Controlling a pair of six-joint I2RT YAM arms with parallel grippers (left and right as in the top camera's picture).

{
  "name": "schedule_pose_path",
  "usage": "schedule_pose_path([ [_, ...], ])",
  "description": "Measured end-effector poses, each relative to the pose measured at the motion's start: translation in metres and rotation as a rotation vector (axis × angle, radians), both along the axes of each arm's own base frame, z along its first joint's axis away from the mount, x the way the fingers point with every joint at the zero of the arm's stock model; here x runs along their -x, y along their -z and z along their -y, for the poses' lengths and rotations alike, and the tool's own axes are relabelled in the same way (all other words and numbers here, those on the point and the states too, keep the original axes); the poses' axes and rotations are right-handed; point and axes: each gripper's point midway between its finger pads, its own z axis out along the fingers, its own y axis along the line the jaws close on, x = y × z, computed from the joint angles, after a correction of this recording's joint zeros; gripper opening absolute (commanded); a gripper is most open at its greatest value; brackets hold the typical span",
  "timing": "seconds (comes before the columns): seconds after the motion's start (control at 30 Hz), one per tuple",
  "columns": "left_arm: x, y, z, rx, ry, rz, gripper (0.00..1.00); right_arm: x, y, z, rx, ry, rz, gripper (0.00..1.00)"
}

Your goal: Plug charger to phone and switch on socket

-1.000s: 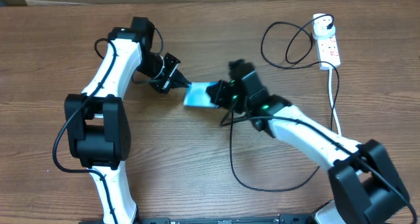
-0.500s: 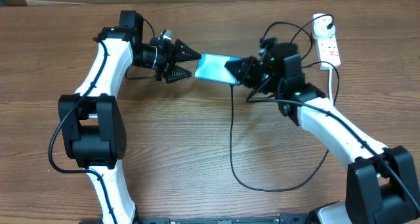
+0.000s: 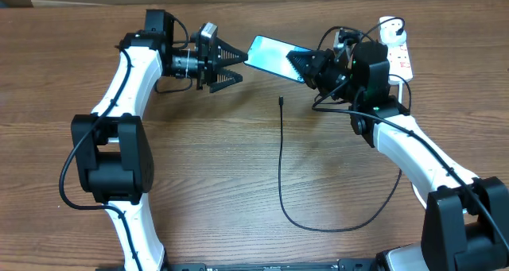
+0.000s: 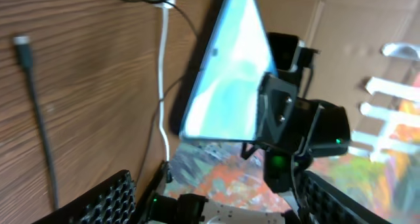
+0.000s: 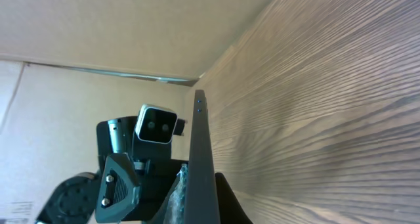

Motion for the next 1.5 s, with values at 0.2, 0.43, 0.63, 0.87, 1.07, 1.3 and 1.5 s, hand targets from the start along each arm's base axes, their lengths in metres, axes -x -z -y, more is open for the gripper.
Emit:
schedule_pose_path([
  [0.2, 0.004, -0.008, 0.017, 0.043, 0.047, 0.035, 0.72, -0.001, -0.010, -0.014, -0.045, 0.024, 0.007, 0.04],
  [0.43, 0.008, -0.011, 0.023, 0.057, 0.062, 0.019, 0.71, -0.004, -0.011, -0.020, -0.067, 0.091, -0.017, 0.04],
  [0.63, 0.008, -0.011, 0.023, 0.057, 0.060, 0.000, 0.71, -0.005, -0.010, -0.025, -0.061, 0.132, -0.018, 0.04],
  [0.87, 0.009, -0.012, 0.030, 0.060, 0.073, 0.001, 0.69, -0.003, -0.008, -0.035, -0.060, 0.143, -0.018, 0.04],
  [1.07, 0.001, -0.016, 0.033, 0.066, 0.069, 0.026, 0.57, 0.000, 0.000, -0.040, -0.047, 0.154, -0.047, 0.04],
  [1.3, -0.011, -0.017, 0.034, 0.052, 0.038, 0.011, 0.36, -0.005, -0.007, -0.040, -0.051, 0.184, -0.049, 0.04],
  [1.5, -0.020, -0.016, 0.036, 0.041, 0.013, -0.006, 0.37, -0.006, -0.005, -0.038, -0.030, 0.211, -0.072, 0.04],
])
